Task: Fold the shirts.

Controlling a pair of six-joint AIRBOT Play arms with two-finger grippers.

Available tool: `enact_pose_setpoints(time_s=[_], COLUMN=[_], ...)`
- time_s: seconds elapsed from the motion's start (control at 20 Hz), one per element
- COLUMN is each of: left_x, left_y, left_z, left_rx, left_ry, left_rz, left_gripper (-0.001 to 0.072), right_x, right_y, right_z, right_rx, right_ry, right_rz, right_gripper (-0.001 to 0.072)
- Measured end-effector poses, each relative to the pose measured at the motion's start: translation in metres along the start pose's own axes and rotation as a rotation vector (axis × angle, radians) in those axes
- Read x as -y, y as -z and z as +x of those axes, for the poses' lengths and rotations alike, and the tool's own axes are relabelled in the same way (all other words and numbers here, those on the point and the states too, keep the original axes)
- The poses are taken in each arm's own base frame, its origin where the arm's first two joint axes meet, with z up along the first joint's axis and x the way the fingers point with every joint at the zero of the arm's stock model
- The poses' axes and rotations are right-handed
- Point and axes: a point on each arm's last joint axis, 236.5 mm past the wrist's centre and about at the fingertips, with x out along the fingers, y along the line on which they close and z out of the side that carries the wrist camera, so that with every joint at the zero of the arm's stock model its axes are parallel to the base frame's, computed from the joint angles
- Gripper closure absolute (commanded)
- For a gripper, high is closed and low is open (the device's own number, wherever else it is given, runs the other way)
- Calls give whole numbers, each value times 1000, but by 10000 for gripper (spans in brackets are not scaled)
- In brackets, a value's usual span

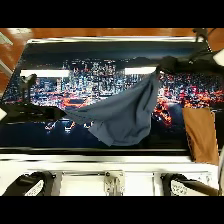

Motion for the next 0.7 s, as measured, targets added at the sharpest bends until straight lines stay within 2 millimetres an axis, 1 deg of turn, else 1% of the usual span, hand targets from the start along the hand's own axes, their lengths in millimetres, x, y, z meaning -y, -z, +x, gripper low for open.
enact_pose_setpoints(time_s=[0.05,0.1,0.15,0.2,0.25,0.3,0.35,0.4,0.45,0.5,0.55,0.6,0.65,0.7], left_x=[-1,-1,0,1,2,3,4,4,5,5,5,5,6,5], left_y=[5,6,6,4,3,2,2,1,0,-1,-2,-4,-6,-8], left_z=[10,17,22,28,32,37,42,45,47,48,48,47,46,45], left_rx=[-11,-8,-3,5,13,16,17,17,20,24,30,37,44,49], left_ry=[18,34,48,59,67,74,78,81,84,84,86,86,88,87], left_rz=[-31,-56,-76,-91,-102,-110,-115,-119,-123,-124,-120,-110,-103,-95], left_gripper=[668,668,667,668,668,668,667,668,667,668,667,667,668,668], right_x=[4,9,14,18,24,29,32,30,27,25,22,19,17,18], right_y=[-12,-22,-29,-33,-32,-27,-18,-9,-2,7,14,23,36,58], right_z=[21,41,57,71,84,96,107,112,114,111,104,92,79,63], right_rx=[51,96,127,146,150,135,104,69,33,-11,-61,-115,-190,-294], right_ry=[-40,-83,-117,-144,-167,-180,-195,-217,-244,-271,-303,-335,-357,-355], right_rz=[66,141,207,264,318,354,381,400,409,405,395,386,375,361], right_gripper=[645,645,645,645,644,617,435,72,18,20,23,26,26,26])
